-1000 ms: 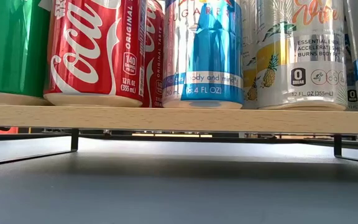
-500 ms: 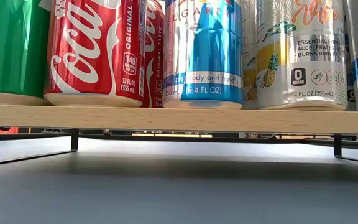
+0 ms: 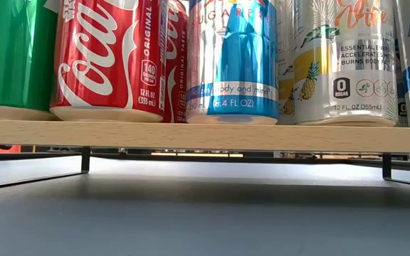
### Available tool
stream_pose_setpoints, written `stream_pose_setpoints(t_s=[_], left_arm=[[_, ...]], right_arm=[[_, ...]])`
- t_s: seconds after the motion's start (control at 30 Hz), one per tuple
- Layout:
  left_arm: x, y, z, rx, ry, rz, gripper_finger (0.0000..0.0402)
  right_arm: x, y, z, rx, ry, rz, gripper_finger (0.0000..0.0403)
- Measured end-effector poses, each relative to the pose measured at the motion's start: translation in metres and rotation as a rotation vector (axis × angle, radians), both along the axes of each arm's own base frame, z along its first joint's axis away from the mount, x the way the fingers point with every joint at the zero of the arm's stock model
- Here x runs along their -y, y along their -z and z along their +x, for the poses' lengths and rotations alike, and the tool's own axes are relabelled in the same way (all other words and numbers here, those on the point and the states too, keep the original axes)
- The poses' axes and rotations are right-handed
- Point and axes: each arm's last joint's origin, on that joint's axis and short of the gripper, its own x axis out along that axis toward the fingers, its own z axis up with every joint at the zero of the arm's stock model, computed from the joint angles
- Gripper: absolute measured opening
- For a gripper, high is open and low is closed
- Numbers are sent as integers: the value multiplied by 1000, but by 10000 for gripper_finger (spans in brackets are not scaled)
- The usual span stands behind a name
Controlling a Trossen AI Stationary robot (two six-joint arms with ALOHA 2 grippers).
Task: Place canned beverage on shelf
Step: Put the white-blue soda can on the shelf aligned with the other white-blue soda cans
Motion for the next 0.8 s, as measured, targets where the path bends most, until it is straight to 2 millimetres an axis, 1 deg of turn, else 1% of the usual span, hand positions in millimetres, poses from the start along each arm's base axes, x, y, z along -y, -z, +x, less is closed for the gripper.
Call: stream_pose_setpoints(t_s=[0.23, 0.5, 0.8], left_arm=[[0, 1, 0, -1, -1, -16, 332], [0, 4, 0, -28, -1, -24, 332], [0, 6, 0, -45, -3, -36, 332]], right_arm=[[3, 0, 4, 0, 15, 0, 291], [3, 0, 5, -1, 7, -1, 290], [3, 0, 4, -57, -58, -33, 290]])
